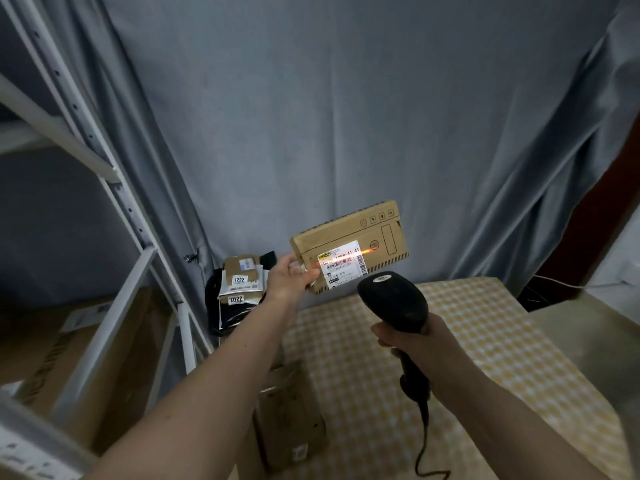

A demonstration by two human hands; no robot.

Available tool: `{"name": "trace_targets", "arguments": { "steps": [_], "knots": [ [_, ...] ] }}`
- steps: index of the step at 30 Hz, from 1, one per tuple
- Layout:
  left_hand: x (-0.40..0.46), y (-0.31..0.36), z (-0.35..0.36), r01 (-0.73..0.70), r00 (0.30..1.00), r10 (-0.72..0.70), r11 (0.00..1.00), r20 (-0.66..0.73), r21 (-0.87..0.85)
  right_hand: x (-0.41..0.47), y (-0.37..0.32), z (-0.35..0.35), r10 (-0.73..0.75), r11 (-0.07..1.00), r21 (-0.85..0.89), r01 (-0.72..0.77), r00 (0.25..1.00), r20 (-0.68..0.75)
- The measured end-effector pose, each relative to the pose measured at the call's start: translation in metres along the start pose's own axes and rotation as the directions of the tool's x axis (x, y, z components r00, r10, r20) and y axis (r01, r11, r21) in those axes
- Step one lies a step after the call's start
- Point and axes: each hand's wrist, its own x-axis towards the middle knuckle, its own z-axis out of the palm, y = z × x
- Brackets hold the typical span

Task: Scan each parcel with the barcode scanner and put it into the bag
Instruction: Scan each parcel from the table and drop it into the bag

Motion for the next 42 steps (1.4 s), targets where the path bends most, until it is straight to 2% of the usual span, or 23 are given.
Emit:
{"name": "trace_targets", "arguments": {
  "steps": [5,17,25,33,42],
  "knots": [
    [-0.009,-0.006,0.004,-0.002,1.0,0.002,1.0,0.0,-0.01,-0.014,0.002,-0.01,0.003,1.0,0.015,-0.004,1.0,0.026],
    [0.007,-0.009,0.029,0.01,0.995,-0.013,0.999,0.094,0.033,-0.008,0.002,-0.022,0.037,0.999,-0.003,-0.037,0.999,-0.034],
    [0.045,-0.002,0.075,-0.018,0.962,-0.004,0.997,0.273,0.079,0.01,-0.001,-0.023,0.059,0.993,0.116,-0.032,0.97,-0.237],
    [0.054,-0.005,0.134,0.018,0.866,-0.032,0.999,0.498,0.034,0.003,0.013,-0.04,0.137,0.963,0.27,0.002,0.859,-0.494],
    [0.003,-0.034,0.221,0.048,0.667,-0.122,0.991,0.735,0.121,-0.056,0.032,-0.072,0.251,0.92,0.384,0.081,0.63,-0.734]
  ]
}}
